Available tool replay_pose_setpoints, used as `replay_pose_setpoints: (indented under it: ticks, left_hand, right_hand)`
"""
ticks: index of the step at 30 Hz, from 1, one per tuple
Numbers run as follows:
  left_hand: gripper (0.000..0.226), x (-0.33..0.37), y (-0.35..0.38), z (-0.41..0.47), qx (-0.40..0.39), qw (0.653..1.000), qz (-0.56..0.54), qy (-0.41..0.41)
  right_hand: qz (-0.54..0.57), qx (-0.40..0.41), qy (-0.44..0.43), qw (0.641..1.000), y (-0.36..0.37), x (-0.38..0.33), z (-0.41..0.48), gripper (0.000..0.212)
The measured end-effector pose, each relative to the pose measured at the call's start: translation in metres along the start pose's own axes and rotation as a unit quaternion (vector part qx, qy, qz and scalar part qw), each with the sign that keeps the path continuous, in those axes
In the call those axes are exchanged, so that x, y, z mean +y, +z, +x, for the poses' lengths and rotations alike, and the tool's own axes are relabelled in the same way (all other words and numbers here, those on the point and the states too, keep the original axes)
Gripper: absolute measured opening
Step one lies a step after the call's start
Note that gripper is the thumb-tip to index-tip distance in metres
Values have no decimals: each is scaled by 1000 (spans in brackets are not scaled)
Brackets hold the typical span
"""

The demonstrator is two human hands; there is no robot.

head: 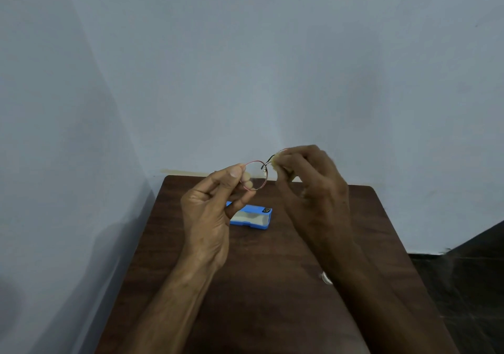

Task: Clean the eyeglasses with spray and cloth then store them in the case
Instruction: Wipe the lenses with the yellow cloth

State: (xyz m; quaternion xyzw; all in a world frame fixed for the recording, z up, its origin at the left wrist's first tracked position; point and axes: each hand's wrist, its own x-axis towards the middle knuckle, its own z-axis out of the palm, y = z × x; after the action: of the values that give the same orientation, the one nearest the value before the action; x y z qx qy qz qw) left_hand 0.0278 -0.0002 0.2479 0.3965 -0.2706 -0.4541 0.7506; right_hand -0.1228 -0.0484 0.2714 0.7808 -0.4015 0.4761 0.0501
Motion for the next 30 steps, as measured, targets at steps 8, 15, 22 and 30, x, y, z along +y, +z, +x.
replay_pose_setpoints:
  ticks: [8, 15, 22, 30]
  left_hand:
    - [18, 0, 0, 1, 7, 999, -35, -17]
    - [21, 0, -1, 1, 9, 997, -69, -31]
    - [18, 2, 0, 3, 1, 994, -96, -42]
    - [16, 1, 0, 0, 1, 997, -69, -31]
  right_hand:
    - [-10, 23, 19, 999, 1, 4, 8, 11]
    - [-14, 23, 46, 999, -1, 10, 4, 13]
    - [-19, 9, 1, 1000, -4, -4, 6, 12]
    - [-27, 17, 12, 999, -8, -6, 22, 9]
